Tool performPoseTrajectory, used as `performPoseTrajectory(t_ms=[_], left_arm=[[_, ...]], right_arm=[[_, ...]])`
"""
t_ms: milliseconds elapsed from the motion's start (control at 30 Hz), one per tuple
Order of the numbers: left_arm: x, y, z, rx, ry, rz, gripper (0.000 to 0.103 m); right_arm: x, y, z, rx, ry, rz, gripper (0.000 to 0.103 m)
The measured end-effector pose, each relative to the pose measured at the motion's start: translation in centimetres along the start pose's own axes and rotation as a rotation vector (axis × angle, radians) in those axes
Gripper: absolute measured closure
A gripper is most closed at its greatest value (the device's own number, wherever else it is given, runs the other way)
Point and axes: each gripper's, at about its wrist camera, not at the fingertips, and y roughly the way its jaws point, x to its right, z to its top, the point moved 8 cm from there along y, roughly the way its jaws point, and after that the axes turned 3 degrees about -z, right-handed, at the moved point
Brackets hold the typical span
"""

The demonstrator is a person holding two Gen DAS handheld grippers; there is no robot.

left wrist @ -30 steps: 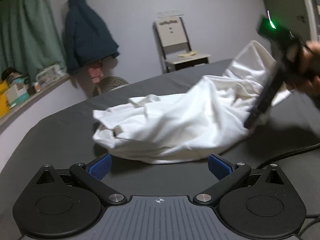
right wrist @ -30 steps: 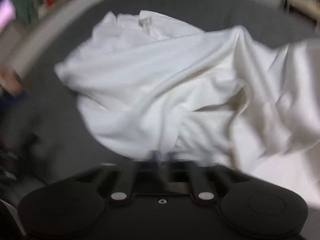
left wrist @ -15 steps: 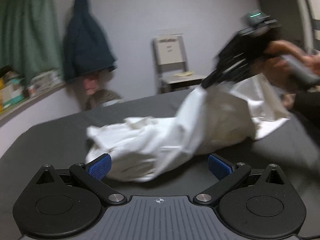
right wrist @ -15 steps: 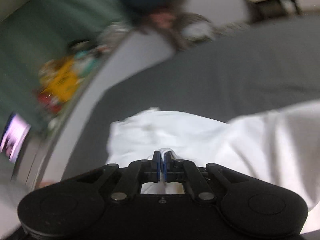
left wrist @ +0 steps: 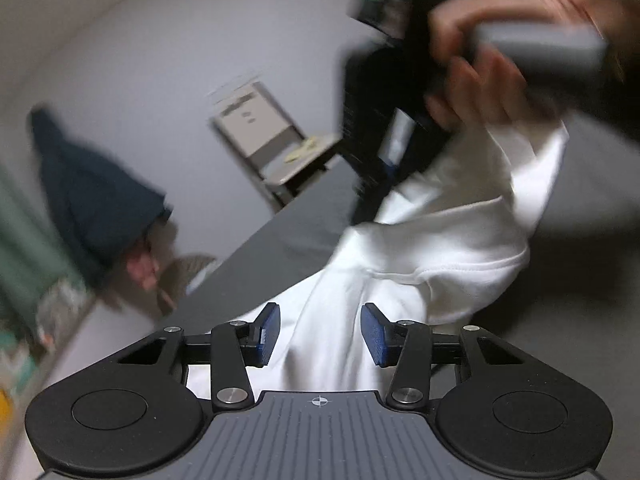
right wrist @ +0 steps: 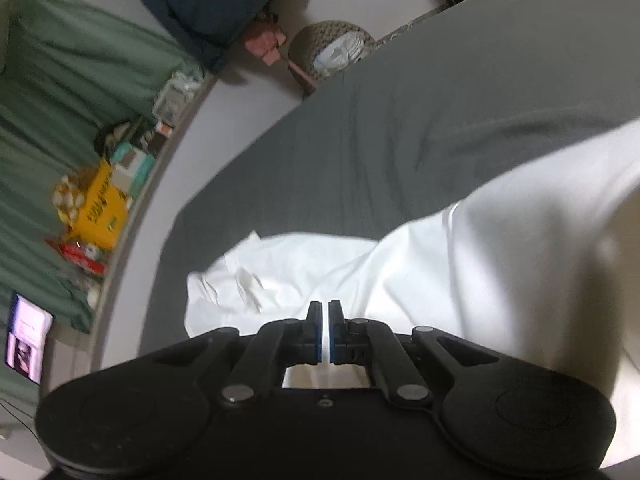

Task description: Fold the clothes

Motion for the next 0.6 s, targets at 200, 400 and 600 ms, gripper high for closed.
performPoseTrajectory(t_ms=[200, 400, 600], left_arm=[[2.0, 0.3, -1.0, -0.033, 0.080, -0.029, 0.071], [1.9, 0.7, -2.0, -0.063, 0.041, -0.024, 0.070], [1.9, -0.3, -1.8, -0.048, 0.021, -0.037, 0.070]], right_arm=[[-1.6, -0.9, -1.4, -0.094, -0.129, -0.015, 0.058], [-4.7, -1.5, -5.4, -0.162, -0.423, -0.065, 0.056], [-4.9, 0.9, -7.2, -0.235, -0.469, -0.082, 0.100]])
